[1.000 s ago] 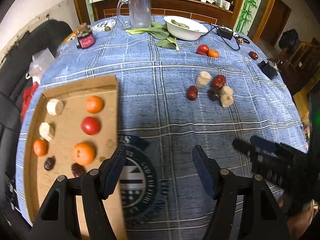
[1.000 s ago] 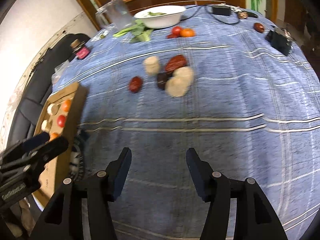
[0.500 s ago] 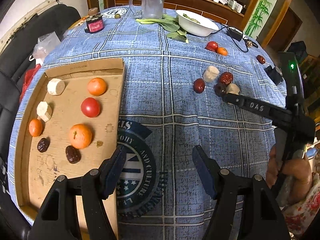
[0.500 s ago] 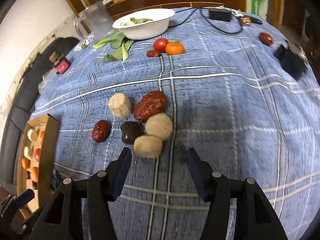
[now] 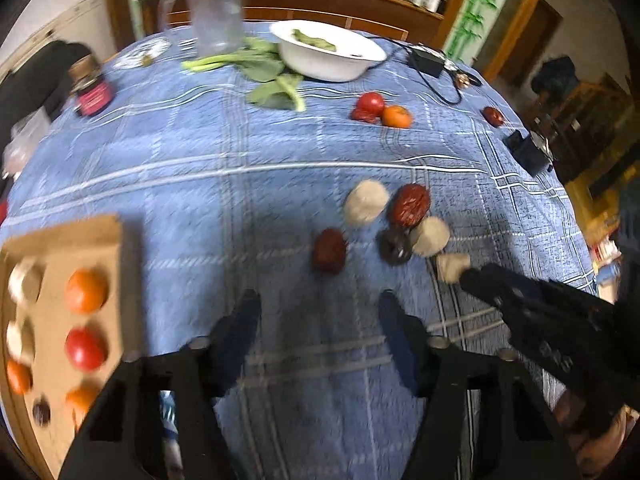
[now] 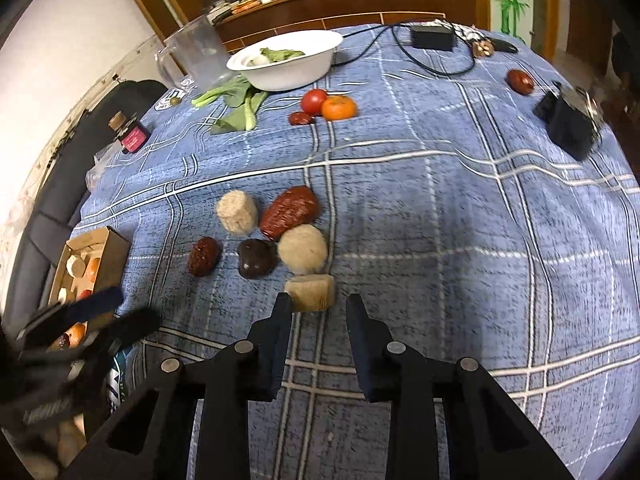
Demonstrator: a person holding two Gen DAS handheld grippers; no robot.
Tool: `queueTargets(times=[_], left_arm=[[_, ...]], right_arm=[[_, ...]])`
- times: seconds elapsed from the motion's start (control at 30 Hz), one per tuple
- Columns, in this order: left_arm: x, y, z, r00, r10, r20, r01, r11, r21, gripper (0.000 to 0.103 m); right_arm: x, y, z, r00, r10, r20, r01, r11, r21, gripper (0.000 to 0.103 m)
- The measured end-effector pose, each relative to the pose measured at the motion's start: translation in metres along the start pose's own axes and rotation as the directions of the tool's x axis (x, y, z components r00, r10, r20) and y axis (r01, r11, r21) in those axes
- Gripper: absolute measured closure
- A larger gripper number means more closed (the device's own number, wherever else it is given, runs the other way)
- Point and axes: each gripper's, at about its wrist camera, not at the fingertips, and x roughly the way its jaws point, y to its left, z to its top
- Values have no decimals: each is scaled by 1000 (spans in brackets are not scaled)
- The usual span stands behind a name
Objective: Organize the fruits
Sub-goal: 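Grasp a red date with the left tool while the right tool grasps a pale round piece, then carry both items into the cardboard box and open both tools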
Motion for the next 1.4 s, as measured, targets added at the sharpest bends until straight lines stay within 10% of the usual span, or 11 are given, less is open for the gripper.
queueTargets(times=[0.27,0.37,0.57,0.8,0.9,1.4], left_arm=[[33,-15,19,1000,3,-17,-1,993,121,51],[44,-17,19,999,3,-47,3,991,133,75],[42,-10,18,999,2,-41,3,994,105,84],[29,-8,10,1000,-5,-29,8,996,88,84],[22,-7,6,1000,-10,-20,12,997,82,84],[-64,44,-43,996,-59,69,63,996,-58,84]], right_arm=[[-7,-27,-7,1000,11,-4,-11,998,64,73],[-7,-23,-7,1000,16,-3,-16,999,50,73],[-1,-5,-3,1000,0,8,0,1000,-12,48],[17,12,-8,998,-66,-1,66,994,-91,49],[16,16,-12,996,-89,1,88,989,-117,72],[-32,65,-24,1000,9,27,-7,997,-80,72]])
